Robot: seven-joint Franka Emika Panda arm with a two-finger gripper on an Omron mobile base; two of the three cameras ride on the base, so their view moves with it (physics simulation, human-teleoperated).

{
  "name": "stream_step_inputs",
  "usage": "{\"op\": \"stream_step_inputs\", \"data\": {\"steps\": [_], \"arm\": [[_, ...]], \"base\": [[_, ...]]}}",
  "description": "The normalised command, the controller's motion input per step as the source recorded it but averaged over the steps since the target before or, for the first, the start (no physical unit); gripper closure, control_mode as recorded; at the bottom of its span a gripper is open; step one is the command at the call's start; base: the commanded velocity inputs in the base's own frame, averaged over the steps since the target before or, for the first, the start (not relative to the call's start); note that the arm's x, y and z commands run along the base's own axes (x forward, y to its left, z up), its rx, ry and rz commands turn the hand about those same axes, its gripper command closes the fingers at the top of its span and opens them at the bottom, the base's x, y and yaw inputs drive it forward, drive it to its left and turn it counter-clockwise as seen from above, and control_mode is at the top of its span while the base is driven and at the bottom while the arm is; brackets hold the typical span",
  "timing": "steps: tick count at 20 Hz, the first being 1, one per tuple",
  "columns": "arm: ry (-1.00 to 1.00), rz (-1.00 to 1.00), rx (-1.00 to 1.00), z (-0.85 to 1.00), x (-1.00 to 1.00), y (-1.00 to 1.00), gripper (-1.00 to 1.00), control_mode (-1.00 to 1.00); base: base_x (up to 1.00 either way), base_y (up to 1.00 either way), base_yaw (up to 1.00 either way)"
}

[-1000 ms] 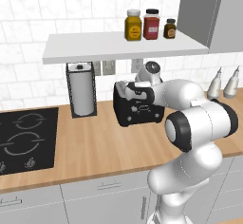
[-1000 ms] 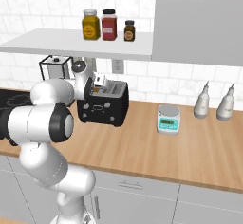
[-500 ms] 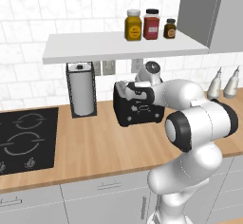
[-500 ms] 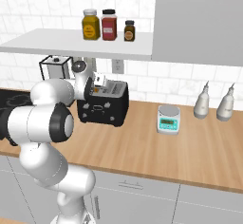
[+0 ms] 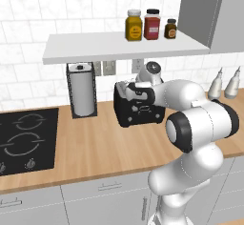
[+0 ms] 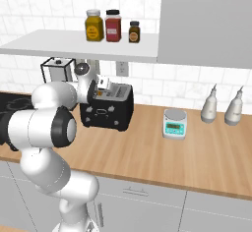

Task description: Start the toaster. Once the lever pops up, take the bread to the plate on the dining counter.

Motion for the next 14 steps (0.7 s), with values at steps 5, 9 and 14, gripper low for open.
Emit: {"op": "stream_step_inputs", "data": {"steps": [5,9,14], "arm": [[0.0,0.0,0.0,0.0,0.0,0.0,-1.0,-1.0],[0.0,0.0,0.0,0.0,0.0,0.0,-1.0,-1.0],[0.0,0.0,0.0,0.0,0.0,0.0,-1.0,-1.0]], "base": [[0.0,0.0,0.0],[0.0,0.0,0.0],[0.0,0.0,0.0]]}}
